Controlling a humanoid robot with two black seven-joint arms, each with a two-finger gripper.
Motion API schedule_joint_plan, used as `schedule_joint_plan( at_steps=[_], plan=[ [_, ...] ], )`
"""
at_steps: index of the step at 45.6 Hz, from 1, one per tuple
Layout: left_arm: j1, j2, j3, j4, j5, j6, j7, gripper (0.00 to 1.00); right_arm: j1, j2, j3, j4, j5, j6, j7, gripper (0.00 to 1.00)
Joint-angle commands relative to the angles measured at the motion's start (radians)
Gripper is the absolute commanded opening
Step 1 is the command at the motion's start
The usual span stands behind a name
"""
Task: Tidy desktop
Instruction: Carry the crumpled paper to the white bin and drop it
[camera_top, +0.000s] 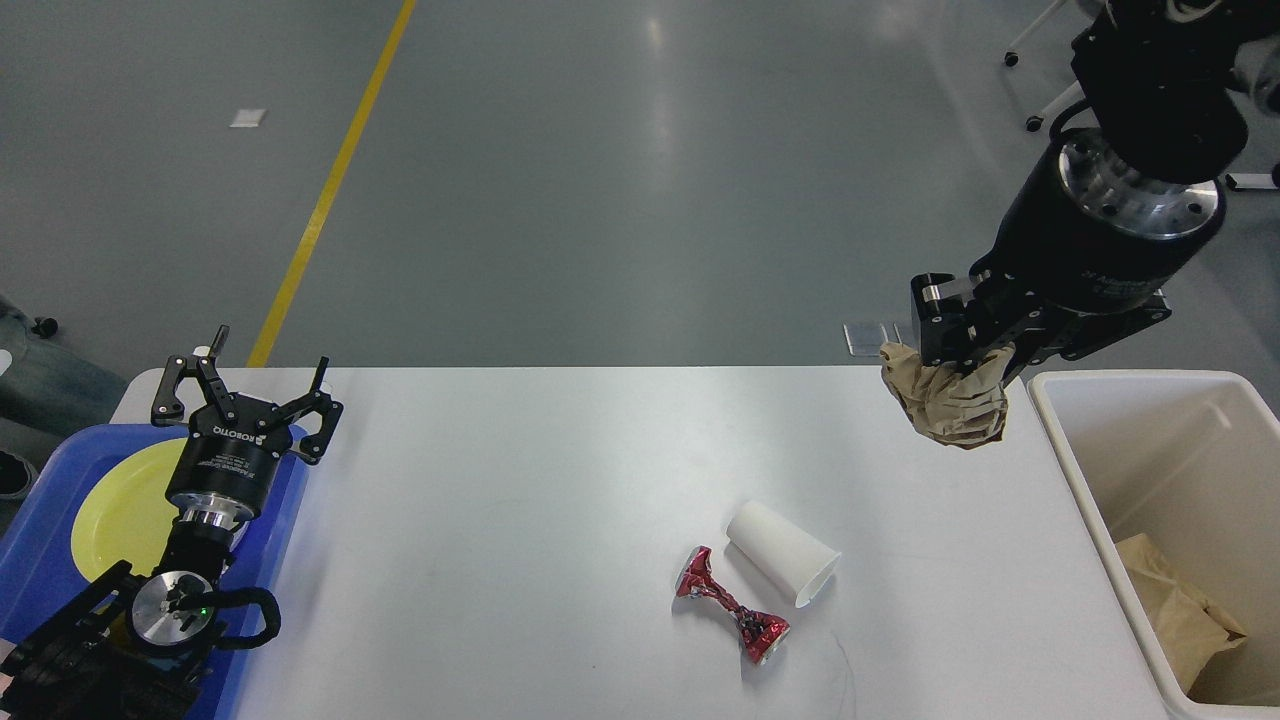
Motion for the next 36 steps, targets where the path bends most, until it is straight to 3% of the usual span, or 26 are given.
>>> schedule_joint_plan(
  at_steps=[1,10,18,26,36],
  plan=[
    [0.000,0.000,0.000,0.000,0.000,0.000,0.000,0.96,0.005,-0.032,-0.030,0.001,0.004,-0.013,-0.002,0.00],
    [0.000,0.000,0.000,0.000,0.000,0.000,0.000,0.96,-0.026,-0.140,-0.179,-0.016,0.015,-0.110,-0.002,0.00],
    [0.000,0.000,0.000,0.000,0.000,0.000,0.000,0.96,-0.142,-0.339,-0.242,-0.104,-0.021,-0.208,-0.007,0.00],
    [0.000,0.000,0.000,0.000,0.000,0.000,0.000,0.96,-0.348,-0.560,-0.210,-0.285,-0.202,-0.256,-0.012,0.00],
    [0.000,0.000,0.000,0.000,0.000,0.000,0.000,0.96,-0.795,-0.620,0.002,-0.629,-0.235,-0.267,-0.010,0.00]
  ],
)
